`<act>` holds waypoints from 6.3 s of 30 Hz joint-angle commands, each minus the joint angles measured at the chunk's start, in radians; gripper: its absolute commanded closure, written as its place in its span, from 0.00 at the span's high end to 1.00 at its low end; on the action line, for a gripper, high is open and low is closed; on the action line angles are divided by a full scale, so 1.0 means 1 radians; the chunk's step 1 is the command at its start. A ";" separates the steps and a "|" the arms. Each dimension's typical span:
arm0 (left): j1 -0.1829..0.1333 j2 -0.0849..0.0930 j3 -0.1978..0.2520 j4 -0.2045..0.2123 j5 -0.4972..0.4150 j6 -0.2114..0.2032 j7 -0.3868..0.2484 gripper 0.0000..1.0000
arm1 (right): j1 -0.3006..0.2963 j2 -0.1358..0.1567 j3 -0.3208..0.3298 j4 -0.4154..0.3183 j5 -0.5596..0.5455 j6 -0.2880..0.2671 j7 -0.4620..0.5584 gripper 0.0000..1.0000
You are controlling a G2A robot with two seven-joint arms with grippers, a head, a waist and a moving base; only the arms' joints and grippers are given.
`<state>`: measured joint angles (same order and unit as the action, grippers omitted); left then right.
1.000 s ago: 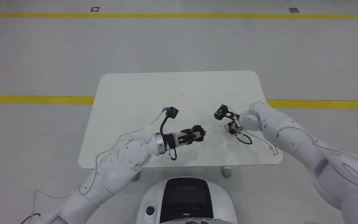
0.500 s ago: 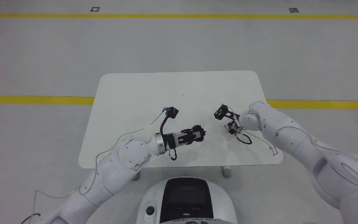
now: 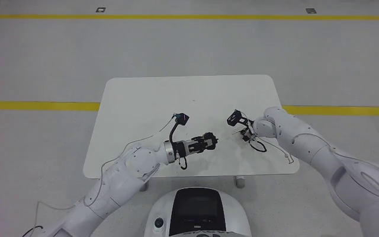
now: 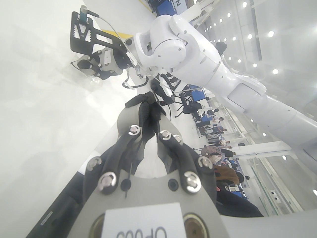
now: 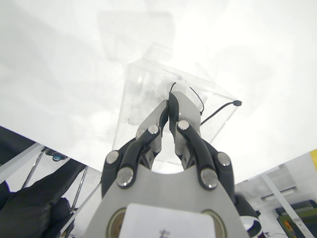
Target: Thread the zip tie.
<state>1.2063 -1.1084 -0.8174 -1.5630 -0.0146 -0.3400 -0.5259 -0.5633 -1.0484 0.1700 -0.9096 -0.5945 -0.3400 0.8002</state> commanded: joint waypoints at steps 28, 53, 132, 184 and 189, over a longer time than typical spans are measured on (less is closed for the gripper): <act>0.000 0.000 0.000 0.000 0.000 0.000 0.000 0.00 | -0.016 0.281 0.000 -0.324 0.100 0.000 -0.397 0.00; 0.000 0.000 0.000 0.000 0.000 0.000 0.000 0.00 | -0.163 0.430 0.145 -0.541 0.421 0.000 -0.688 0.00; 0.000 0.000 0.000 0.000 0.000 0.000 0.000 0.00 | -0.353 0.387 0.080 -0.592 0.263 0.000 -1.306 0.00; 0.000 0.000 0.000 0.000 0.000 0.000 0.000 0.00 | -0.542 0.365 0.102 -0.545 -0.005 0.067 -1.912 0.00; 0.000 0.000 0.000 0.000 0.000 0.000 0.000 0.00 | -0.584 0.324 0.130 -0.524 -0.047 0.059 -2.042 0.00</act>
<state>1.2063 -1.1084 -0.8174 -1.5630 -0.0146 -0.3400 -0.5259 -1.1401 -0.7147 0.2951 -1.4426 -0.6367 -0.2664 -1.2130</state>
